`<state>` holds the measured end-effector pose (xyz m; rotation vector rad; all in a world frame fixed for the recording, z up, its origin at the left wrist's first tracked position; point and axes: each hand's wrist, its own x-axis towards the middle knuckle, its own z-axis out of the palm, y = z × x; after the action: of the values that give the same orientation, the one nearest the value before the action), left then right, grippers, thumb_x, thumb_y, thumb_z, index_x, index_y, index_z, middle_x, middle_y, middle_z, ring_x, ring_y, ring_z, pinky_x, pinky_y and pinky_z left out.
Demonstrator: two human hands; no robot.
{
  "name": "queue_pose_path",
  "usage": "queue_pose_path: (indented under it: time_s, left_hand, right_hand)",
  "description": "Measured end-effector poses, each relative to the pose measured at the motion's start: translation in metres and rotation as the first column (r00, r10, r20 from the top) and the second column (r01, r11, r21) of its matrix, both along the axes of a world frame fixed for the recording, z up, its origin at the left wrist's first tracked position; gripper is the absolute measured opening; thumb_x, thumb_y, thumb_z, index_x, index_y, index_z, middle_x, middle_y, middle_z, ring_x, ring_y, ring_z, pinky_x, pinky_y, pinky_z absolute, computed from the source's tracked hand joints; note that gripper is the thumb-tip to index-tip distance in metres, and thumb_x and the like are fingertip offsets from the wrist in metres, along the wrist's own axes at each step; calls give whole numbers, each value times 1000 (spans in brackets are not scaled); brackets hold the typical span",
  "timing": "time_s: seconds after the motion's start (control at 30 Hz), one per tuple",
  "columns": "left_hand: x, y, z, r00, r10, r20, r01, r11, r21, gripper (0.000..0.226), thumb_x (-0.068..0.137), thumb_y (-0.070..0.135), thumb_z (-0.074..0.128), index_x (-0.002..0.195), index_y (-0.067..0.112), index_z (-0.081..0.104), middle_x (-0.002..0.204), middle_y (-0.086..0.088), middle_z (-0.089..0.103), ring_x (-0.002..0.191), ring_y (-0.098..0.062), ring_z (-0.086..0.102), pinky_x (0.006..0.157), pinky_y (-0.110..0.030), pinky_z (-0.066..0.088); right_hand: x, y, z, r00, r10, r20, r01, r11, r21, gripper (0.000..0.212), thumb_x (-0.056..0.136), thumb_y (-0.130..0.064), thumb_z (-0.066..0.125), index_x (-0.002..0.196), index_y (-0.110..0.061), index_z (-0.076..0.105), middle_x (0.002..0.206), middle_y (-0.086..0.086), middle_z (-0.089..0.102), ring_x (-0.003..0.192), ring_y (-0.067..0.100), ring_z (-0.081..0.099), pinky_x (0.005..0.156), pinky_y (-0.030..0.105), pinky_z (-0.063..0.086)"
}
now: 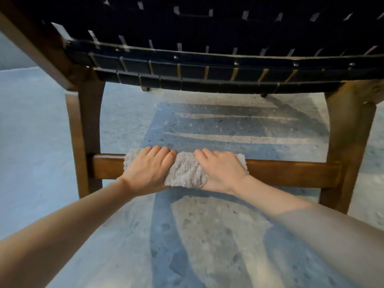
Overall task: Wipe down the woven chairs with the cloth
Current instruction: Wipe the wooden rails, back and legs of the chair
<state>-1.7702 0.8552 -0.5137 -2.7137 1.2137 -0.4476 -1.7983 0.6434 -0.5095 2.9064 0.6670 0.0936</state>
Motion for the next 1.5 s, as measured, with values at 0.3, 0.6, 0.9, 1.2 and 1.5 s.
queue_pose_path:
  time_s: [0.3, 0.6, 0.9, 1.2, 1.5]
  left_hand:
    - [1, 97, 3, 978, 208, 6, -208, 977, 38, 46, 86, 38, 47, 107, -2, 58, 91, -16, 58, 79, -33, 57, 71, -42, 50]
    - [-17, 85, 14, 954, 292, -72, -285, 954, 92, 83, 75, 32, 75, 139, -6, 37, 136, -25, 47, 128, -40, 43, 113, -51, 27]
    - [-23, -22, 20, 937, 169, -306, -128, 980, 151, 117, 69, 86, 29, 146, 14, -22, 151, -5, -31, 135, -36, -35, 107, -50, -22]
    - [-45, -136, 92, 705, -301, -642, -319, 673, -667, 41, 95, 33, 52, 135, 27, 44, 91, 9, 56, 86, -5, 53, 81, -21, 47]
    - [-54, -186, 155, 530, -607, -592, -589, 238, -772, 30, 92, 18, 60, 118, 21, 45, 88, 6, 74, 75, -1, 68, 56, -14, 49]
  right_hand:
    - [31, 121, 6, 990, 137, -27, -136, 991, 13, 95, 58, -69, 74, 123, -11, 35, 110, 6, 59, 90, 28, 65, 58, 35, 35]
    - [-3, 78, 14, 989, 147, -15, -145, 985, 92, 100, 82, -77, 38, 153, -12, 8, 137, 6, 39, 120, 25, 41, 98, 36, 31]
    - [-45, -19, 34, 977, -207, -61, 215, 912, 350, 49, 103, -24, 39, 149, -31, 25, 138, -2, 49, 125, 21, 41, 101, 33, 29]
    - [-84, -81, 94, 844, -536, -21, 168, 227, 959, 20, 95, -21, 56, 97, -39, 48, 97, -22, 57, 94, -5, 55, 72, 9, 45]
    - [-100, -89, 129, 912, -408, -43, -25, -158, 987, 49, 89, -29, 63, 134, -21, 47, 121, -11, 62, 111, 1, 59, 86, 16, 50]
